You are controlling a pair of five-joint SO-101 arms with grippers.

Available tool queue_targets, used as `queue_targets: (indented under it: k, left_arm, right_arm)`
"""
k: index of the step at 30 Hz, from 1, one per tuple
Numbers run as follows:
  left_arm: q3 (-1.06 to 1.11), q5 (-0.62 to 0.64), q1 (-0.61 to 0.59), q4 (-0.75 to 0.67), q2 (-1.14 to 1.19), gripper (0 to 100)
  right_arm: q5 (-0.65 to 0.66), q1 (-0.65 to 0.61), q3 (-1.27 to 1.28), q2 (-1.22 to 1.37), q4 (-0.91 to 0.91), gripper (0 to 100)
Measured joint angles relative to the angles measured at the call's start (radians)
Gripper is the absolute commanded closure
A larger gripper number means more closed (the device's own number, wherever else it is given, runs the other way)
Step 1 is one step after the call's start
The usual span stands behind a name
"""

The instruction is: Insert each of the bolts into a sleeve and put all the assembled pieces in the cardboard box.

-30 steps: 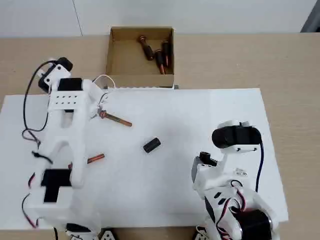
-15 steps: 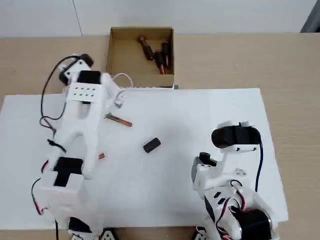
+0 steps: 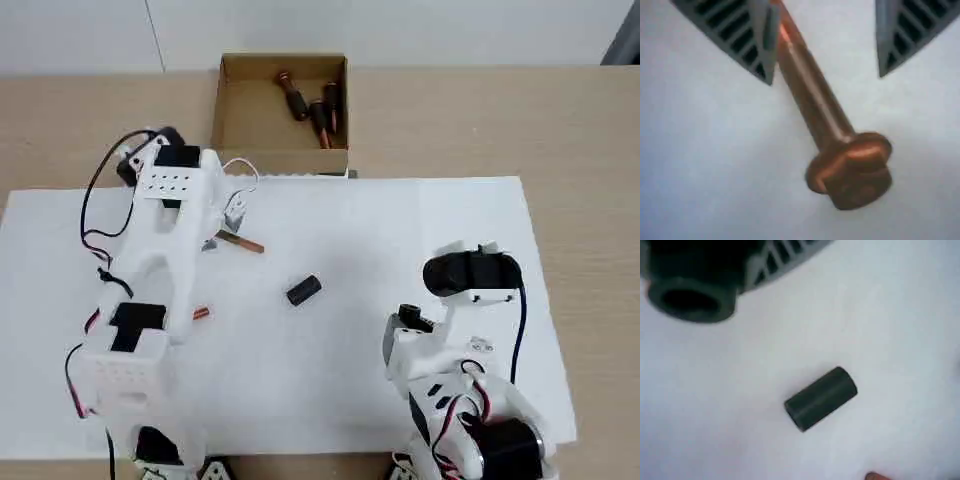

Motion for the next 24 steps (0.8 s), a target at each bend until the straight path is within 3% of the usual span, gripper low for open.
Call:
queue_targets:
  k: [11,17,24]
  left_arm:
    - [0.0,0.011,0.0,-0.034,0.026,87]
    - [0.0,0.025,-0.04,-0.072,0.026,96]
    - [-0.025,0.021,-0.044,-0.075,0.092,98]
  right_arm:
    - [0.0,0.002,0.0,0.0,0.0,99.5]
    - [0.0,0.002,0.0,0.0,0.0,99.5]
    - [0.0,0.0,0.0,0.0,0.0,99.5]
